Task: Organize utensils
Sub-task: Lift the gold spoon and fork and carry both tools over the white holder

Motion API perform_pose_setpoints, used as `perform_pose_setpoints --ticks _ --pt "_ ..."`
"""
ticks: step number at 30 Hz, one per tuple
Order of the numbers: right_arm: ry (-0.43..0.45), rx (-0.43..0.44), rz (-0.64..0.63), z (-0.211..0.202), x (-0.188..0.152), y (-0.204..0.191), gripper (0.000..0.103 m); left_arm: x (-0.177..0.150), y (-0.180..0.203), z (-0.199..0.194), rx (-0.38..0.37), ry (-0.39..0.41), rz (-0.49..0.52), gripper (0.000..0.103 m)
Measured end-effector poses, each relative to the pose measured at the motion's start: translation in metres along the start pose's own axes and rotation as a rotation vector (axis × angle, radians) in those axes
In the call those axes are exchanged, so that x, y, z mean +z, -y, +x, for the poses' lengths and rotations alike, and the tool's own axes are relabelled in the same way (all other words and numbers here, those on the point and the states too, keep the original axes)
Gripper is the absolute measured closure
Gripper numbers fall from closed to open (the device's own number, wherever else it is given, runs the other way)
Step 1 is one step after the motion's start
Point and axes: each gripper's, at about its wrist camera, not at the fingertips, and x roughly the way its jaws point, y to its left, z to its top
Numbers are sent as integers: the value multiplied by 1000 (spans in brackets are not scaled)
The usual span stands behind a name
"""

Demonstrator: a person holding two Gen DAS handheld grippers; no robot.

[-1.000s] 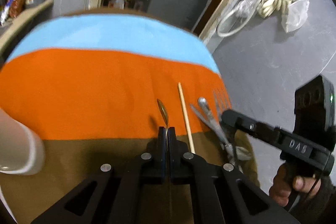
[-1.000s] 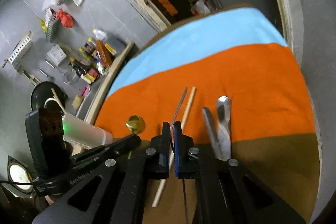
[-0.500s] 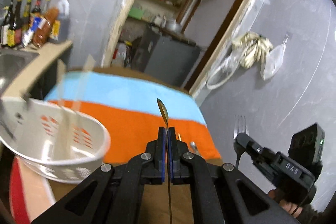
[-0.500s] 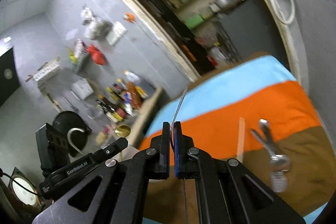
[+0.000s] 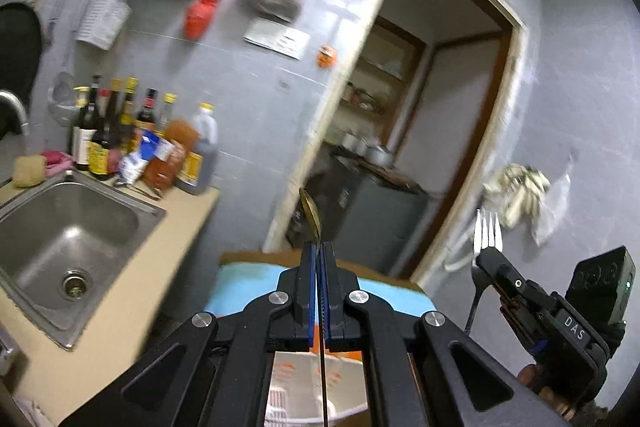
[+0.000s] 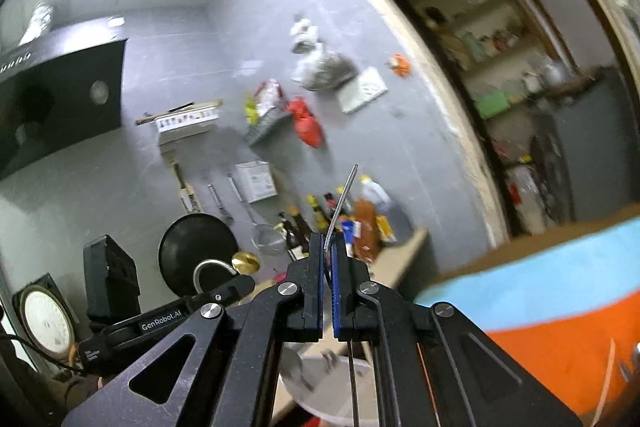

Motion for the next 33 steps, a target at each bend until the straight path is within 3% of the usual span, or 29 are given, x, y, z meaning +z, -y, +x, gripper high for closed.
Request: perform_pose_setpoints --ticks 5,17,23,33 --pt "-20 7 -15 32 -1 -12 100 8 -31 5 22 45 -36 100" --pt "-79 -118 -3 51 -33 17 100 -20 -66 45 20 52 -145 100" --pt "-67 -115 -12 56 -41 24 100 -41 -60 53 37 54 -122 100" --pt "-106 -124 -59 57 -54 25 100 -62 -37 48 89 56 53 100"
